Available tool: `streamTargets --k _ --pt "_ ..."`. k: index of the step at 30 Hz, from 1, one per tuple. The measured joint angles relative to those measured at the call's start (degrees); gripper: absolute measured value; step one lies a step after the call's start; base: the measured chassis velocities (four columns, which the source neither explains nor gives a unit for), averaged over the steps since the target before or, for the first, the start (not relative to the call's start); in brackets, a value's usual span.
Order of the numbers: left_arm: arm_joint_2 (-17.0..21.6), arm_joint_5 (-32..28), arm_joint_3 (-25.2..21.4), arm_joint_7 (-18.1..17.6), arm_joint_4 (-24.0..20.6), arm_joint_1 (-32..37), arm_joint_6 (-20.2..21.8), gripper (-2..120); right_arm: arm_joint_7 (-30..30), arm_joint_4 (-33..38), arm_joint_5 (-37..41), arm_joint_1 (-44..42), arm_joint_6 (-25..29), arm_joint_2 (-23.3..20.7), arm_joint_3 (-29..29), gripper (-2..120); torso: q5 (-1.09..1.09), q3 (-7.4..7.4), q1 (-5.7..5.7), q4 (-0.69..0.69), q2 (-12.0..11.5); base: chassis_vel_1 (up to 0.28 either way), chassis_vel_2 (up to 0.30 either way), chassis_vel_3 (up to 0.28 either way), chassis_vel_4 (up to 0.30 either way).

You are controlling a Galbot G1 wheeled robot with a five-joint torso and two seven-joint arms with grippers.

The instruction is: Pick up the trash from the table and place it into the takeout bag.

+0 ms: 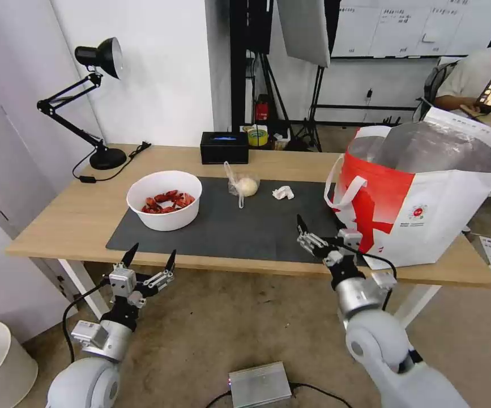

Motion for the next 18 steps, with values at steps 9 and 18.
streamTargets --k 9,18 --pt "-1.13 0.44 -1.22 0.0 -1.33 1.33 -0.16 100 5.84 -6.94 6.21 12.63 -4.91 1.25 -6.26 100 -0.01 0.0 0.0 0.01 0.0 0.0 0.0 0.0 0.0" --pt "-1.69 0.39 -2.0 0.09 -1.72 1.69 -0.29 100 13.61 -14.12 13.0 21.32 -9.43 3.47 -10.98 100 0.0 0.0 0.0 0.0 0.0 0.0 0.0 0.0 0.0"
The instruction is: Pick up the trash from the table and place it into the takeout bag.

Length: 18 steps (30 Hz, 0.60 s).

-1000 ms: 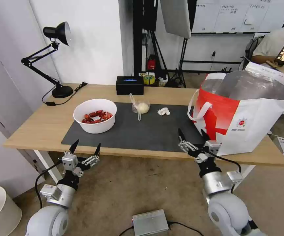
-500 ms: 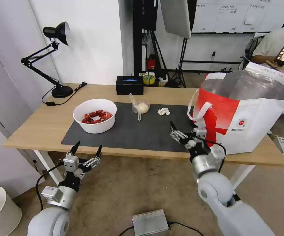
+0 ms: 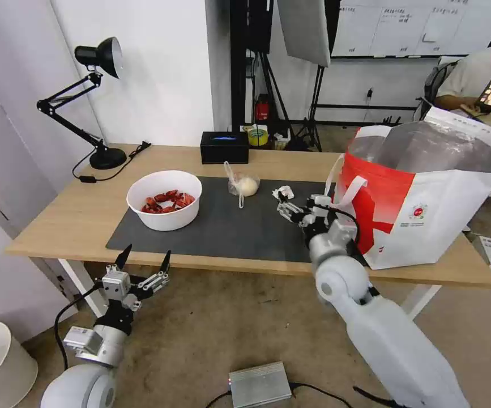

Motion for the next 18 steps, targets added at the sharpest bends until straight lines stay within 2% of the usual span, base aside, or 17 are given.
streamTargets --k 12,18 --pt "0.21 -0.12 0.5 0.03 0.64 -0.71 -0.01 100 8.22 -7.02 12.48 11.4 -2.88 1.79 -2.68 100 -0.01 0.0 0.0 0.0 0.0 0.0 0.0 0.0 0.0" --pt "0.0 -0.13 0.84 0.06 0.84 -0.99 -0.02 100 16.88 -12.1 19.57 17.62 -6.02 4.62 -3.93 100 -0.01 0.0 0.0 0.0 0.0 0.0 0.0 0.0 0.0"
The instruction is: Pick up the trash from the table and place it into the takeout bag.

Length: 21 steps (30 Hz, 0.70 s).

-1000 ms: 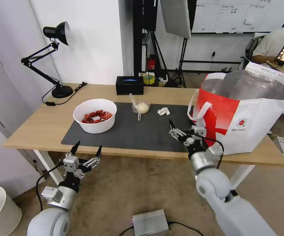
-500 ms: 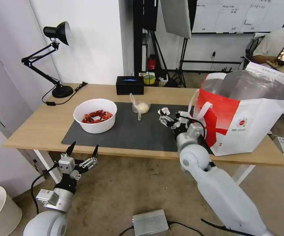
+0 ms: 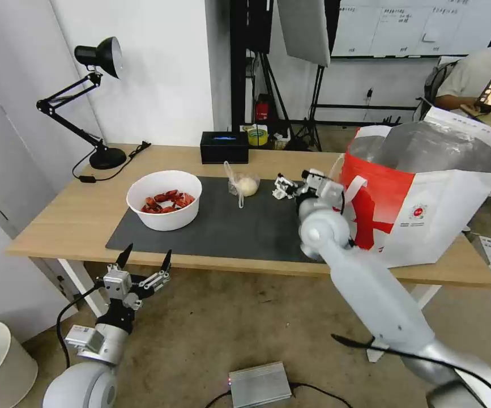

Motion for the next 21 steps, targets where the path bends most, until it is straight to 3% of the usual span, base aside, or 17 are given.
streamTargets --k 7,21 --pt "-0.62 0.05 -0.42 0.08 -0.28 0.26 -0.08 100 5.57 -3.11 4.94 1.78 -2.09 2.24 -0.24 100 0.01 0.0 0.0 -0.01 0.0 0.0 0.0 0.0 0.0" --pt "-2.39 1.08 -0.52 0.24 -1.15 0.84 -0.23 100 6.41 -9.18 6.26 4.99 -2.21 4.89 0.28 100 0.01 0.0 0.0 -0.01 0.0 0.0 0.0 0.0 0.0"
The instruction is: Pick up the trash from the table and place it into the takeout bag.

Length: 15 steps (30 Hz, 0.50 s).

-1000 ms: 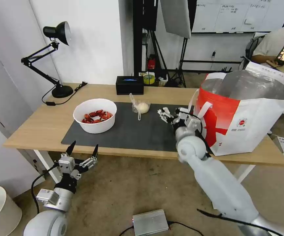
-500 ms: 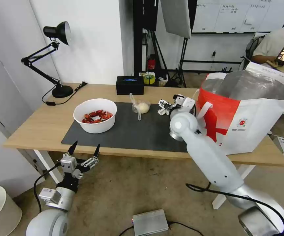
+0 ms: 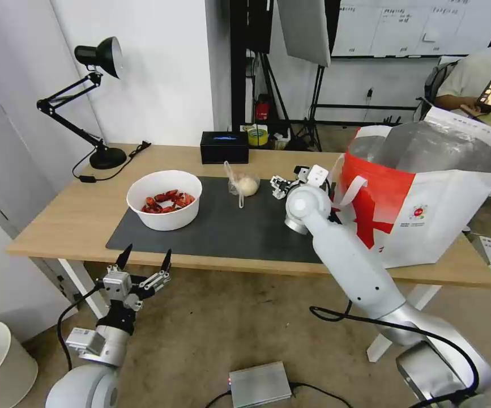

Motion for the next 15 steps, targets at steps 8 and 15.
streamTargets --k 8,15 --pt "-0.6 0.52 -0.17 0.06 -0.51 0.53 -0.13 100 -0.68 -3.24 -1.97 0.52 0.3 1.11 0.13 100 0.0 0.0 0.0 0.0 0.0 0.0 0.0 0.0 0.0" --pt "-1.32 1.08 -0.04 0.19 -0.66 0.8 -0.5 100 -3.07 -6.2 -5.51 1.64 1.27 1.58 0.14 100 0.0 0.0 0.0 0.0 0.0 0.0 0.0 0.0 0.0"
